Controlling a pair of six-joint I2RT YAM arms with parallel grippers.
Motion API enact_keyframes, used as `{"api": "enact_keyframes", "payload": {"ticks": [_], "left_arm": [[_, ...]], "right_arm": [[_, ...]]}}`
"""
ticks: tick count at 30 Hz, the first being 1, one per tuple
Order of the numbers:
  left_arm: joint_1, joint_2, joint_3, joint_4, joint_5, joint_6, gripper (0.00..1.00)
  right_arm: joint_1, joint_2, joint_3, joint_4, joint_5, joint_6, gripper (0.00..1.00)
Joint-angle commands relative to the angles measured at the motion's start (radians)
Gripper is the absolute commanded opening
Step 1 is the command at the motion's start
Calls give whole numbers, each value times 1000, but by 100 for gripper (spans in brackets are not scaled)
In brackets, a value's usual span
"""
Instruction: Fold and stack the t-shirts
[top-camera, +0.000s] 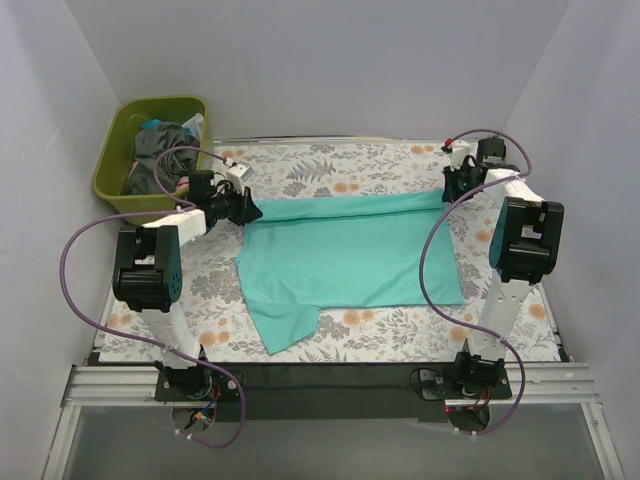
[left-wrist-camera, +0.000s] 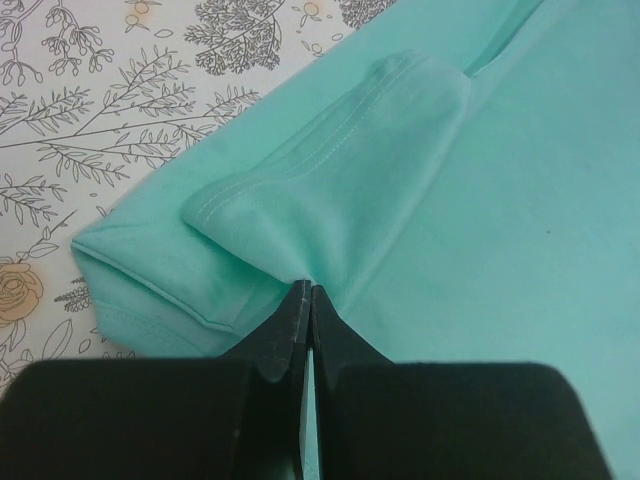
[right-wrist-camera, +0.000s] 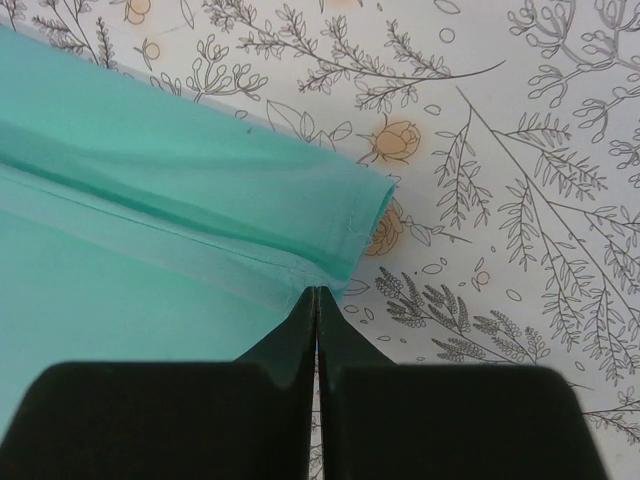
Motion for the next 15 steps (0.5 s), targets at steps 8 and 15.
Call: {"api": "enact_keyframes", "payload": {"ticks": [8, 15], "left_arm": [[6, 12, 112, -201, -17, 91, 30], [9, 32, 237, -233, -17, 54, 44]], "right_arm": [[-2, -35, -12, -76, -24, -90, 38], [-2, -75, 73, -105, -51, -74, 55]]}}
